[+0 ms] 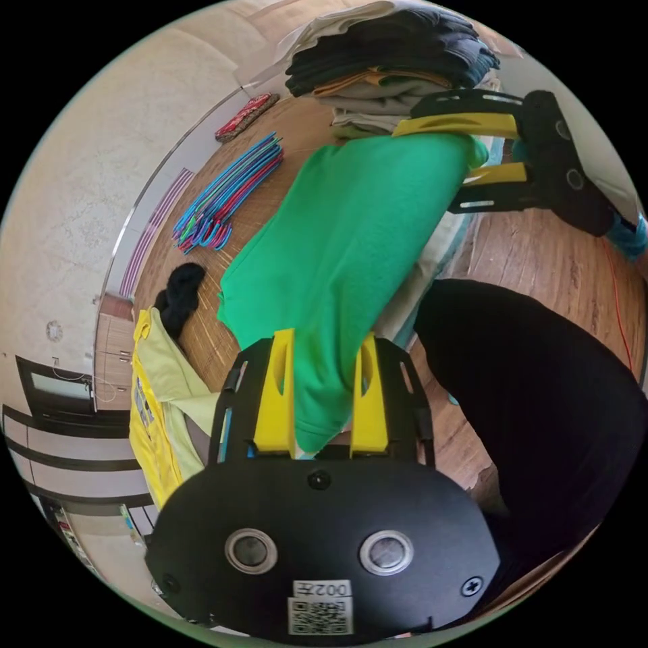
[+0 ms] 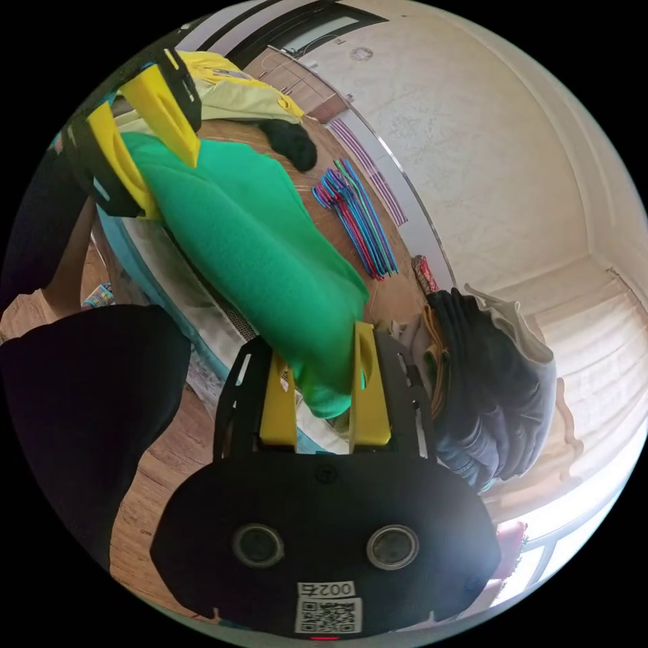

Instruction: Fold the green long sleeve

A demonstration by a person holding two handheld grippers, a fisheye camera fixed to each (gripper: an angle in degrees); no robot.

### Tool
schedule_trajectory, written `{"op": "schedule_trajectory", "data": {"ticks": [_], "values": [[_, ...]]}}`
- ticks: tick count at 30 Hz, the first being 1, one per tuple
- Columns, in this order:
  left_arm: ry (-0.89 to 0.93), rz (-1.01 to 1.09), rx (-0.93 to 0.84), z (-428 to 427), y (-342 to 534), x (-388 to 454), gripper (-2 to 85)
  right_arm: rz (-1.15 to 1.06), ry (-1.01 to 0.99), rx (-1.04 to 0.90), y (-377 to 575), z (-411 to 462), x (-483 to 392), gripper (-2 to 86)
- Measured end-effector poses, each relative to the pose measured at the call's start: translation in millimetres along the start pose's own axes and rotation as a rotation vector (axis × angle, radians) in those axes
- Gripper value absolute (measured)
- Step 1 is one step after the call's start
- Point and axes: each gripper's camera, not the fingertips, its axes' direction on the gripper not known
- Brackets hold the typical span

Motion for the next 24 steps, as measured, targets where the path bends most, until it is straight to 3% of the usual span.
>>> {"op": "schedule_trajectory", "data": {"ticks": [5,12,24], "values": [[-0.049,0.009,-0.034,-12.3,10.1,-11.4,13.3,-0.038,-0.056,-0.078,-15.4,11.2,8.5,13.8],[-0.036,0.045,-0.007,-48.0,25.0,-47.6,7.4,-0.016,-0.025,-0.017,-36.3,-6.8,48.6,12.2],[0.062,0.053,0.052,-144.9,50.3,-151.5,5.3,-0.126,-0.102,0.054,-90.9,-48.7,169.0,11.4]]}}
